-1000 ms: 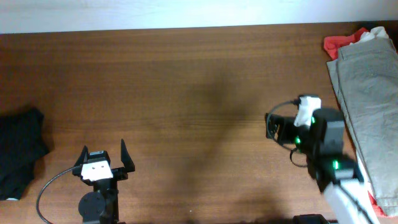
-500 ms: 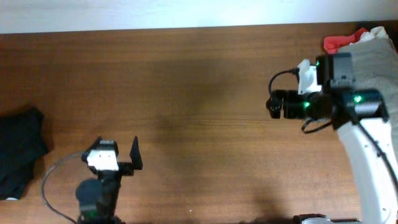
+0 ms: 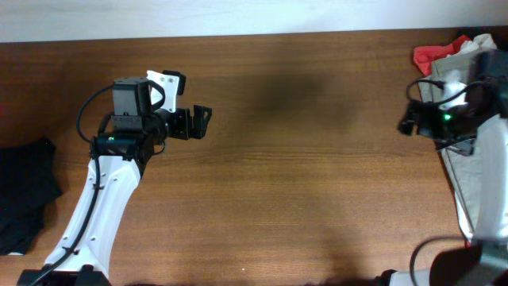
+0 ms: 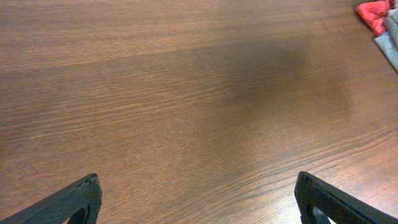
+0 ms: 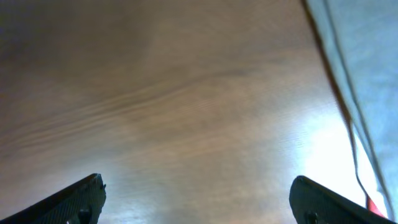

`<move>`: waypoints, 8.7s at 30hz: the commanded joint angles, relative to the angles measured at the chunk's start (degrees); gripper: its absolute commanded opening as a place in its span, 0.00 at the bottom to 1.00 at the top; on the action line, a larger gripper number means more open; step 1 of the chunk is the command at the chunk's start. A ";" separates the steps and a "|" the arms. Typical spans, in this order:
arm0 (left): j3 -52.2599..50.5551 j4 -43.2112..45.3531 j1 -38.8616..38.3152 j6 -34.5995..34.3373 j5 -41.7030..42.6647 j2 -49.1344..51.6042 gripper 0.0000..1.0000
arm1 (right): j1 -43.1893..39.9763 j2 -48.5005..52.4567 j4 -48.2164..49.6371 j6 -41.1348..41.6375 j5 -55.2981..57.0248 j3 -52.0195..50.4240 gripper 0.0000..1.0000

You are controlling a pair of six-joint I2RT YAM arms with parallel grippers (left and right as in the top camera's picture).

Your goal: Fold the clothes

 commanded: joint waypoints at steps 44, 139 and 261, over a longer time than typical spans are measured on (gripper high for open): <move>1.22 6.01 -7.17 0.28 -2.64 10.27 0.99 | -14.99 40.98 14.56 -13.42 -5.97 15.69 0.69; 1.25 12.00 -7.17 0.24 -2.64 10.25 0.99 | 15.50 28.98 5.62 3.15 3.10 23.58 0.04; 1.22 -3.06 -1.03 0.24 1.86 10.36 0.99 | 35.54 21.79 14.19 3.54 -6.88 13.25 0.35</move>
